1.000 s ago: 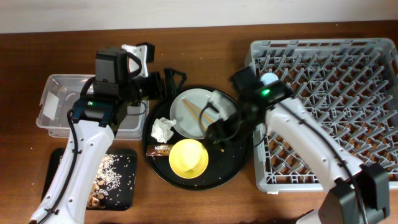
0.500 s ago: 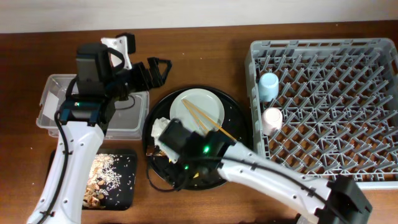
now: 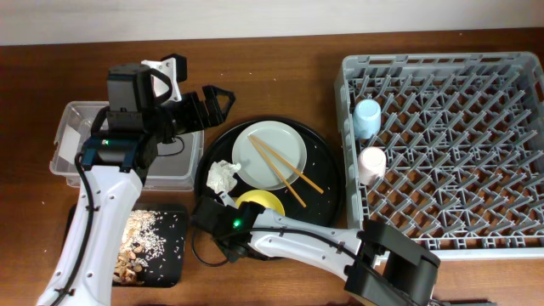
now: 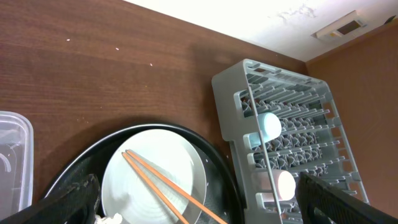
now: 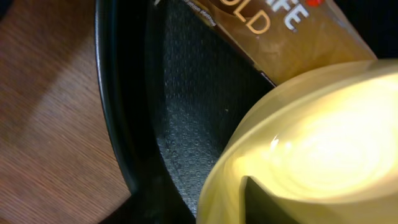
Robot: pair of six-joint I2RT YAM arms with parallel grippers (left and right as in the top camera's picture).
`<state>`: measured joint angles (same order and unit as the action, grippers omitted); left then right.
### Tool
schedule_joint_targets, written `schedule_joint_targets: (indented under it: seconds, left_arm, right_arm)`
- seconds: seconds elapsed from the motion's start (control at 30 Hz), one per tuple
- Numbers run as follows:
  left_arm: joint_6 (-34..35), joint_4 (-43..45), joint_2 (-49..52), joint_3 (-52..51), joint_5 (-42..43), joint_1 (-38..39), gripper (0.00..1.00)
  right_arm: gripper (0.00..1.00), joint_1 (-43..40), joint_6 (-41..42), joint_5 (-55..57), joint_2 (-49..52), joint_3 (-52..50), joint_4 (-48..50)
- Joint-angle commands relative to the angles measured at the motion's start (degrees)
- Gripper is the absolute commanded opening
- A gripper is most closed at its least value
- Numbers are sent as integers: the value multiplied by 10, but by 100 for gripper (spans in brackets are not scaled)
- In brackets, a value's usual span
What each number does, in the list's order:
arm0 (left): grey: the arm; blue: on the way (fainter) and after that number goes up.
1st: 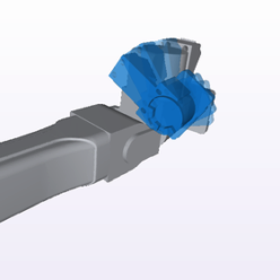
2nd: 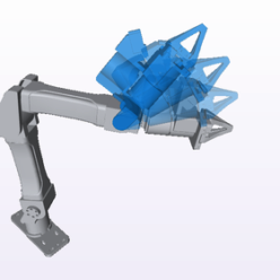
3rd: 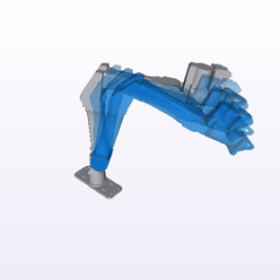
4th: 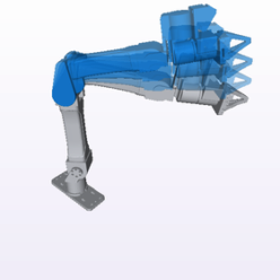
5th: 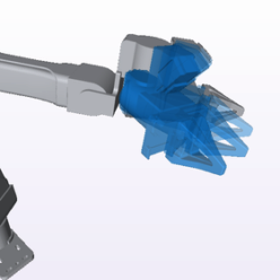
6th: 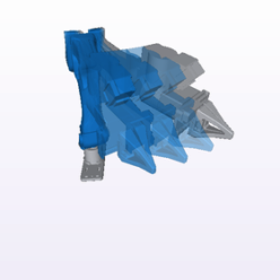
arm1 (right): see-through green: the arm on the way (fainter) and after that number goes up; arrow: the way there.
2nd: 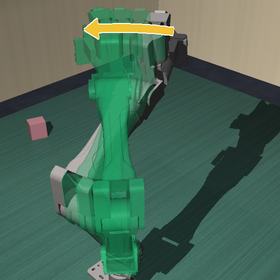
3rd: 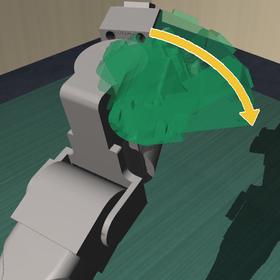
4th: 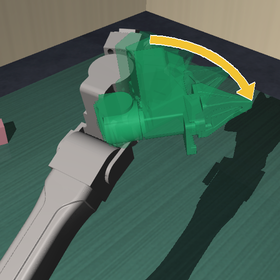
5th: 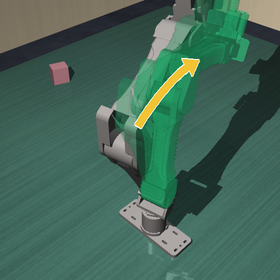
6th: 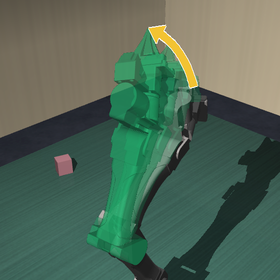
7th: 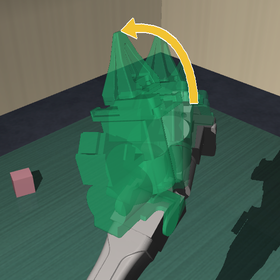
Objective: Sort waste into correct bins and load items into the dishwasher rack
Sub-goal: 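Grasp the yellow bowl with the right gripper and lift, then place the yellow bowl in the dish rack with the right gripper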
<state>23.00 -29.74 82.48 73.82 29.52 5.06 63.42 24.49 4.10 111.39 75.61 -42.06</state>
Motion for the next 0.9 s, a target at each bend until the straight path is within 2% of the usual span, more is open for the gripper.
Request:
schedule_joint_targets:
  seconds: [0.0,0.03,0.07,0.23,0.33,0.47,0.5,0.53,0.63,0.7,0.73,0.8,0.87]
  left_arm:
    - [-1,1,-7,5,0,0,99]
    - [-1,1,-7,5,0,0,99]
    - [-1,1,-7,5,0,0,99]
    - [-1,1,-7,5,0,0,99]
    - [-1,1,-7,5,0,0,99]
    - [-1,1,-7,5,0,0,99]
    - [-1,1,-7,5,0,0,99]
    - [-1,1,-7,5,0,0,99]
    - [-1,1,-7,5,0,0,99]
    - [-1,1,-7,5,0,0,99]
    - [-1,1,-7,5,0,0,99]
    - [-1,1,-7,5,0,0,99]
    - [-1,1,-7,5,0,0,99]
  right_arm:
    - [15,3,4,12,2,-5,1]
    - [7,3,4,12,2,-4,1]
    - [4,2,4,11,-1,-1,-2]
    - [4,-13,-4,11,-56,59,-77]
    - [4,-27,-7,11,-100,114,-161]
    - [4,-95,-82,4,-212,168,-212]
    - [4,-131,-86,2,-243,170,-216]
    - [4,-188,-126,-37,-279,170,-216]
    - [4,-407,-221,-191,-337,170,-211]
    - [4,-604,-293,-355,-320,170,-198]
    - [4,-642,-307,-393,-311,170,-192]
    - [4,-763,-352,-539,-254,170,-156]
    - [4,-827,-393,-648,-191,170,-131]
